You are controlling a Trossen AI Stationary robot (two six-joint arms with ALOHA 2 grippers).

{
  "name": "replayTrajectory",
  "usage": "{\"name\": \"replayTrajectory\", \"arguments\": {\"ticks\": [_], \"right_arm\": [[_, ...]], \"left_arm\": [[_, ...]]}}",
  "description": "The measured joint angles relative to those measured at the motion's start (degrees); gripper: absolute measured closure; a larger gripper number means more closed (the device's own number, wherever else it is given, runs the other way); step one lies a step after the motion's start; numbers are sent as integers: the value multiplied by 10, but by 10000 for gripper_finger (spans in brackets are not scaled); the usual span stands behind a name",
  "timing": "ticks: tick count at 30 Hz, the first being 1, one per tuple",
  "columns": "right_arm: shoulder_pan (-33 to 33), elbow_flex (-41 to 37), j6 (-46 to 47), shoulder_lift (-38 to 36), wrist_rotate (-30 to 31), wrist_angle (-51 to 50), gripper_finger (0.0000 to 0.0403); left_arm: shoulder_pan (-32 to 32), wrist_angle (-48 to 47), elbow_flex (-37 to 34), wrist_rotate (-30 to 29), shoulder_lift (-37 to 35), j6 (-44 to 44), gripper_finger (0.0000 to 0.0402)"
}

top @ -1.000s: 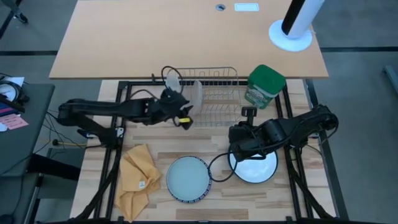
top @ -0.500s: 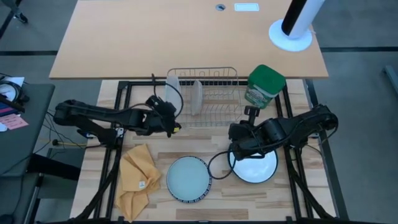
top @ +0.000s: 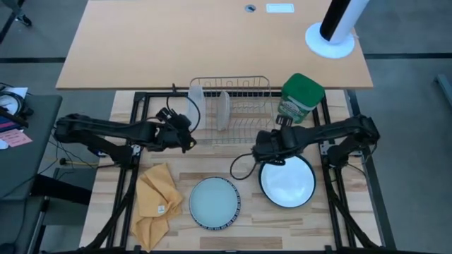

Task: Sort dishes
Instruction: Adjust the dish rack

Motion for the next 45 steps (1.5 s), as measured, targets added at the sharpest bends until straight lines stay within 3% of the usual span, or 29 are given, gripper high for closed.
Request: {"name": "replayTrajectory", "arguments": {"ticks": [7, 13, 21, 30, 45], "right_arm": [[-43, -14, 35, 0, -1, 5, 403], [-98, -26, 126, 0, -1, 34, 403], [-169, -92, 133, 0, -1, 78, 403], [-200, -140, 74, 0, 0, 171, 403], [-228, -140, -6, 0, -17, 290, 403]], "left_arm": [[-8, -17, 0, 0, -24, -7, 287], [-8, -17, -1, -3, -9, 18, 287], [-5, -1, -55, -9, -5, 63, 287], [-5, -3, -63, -7, -6, 67, 287], [-7, -18, -63, 60, -6, 18, 287]]}}
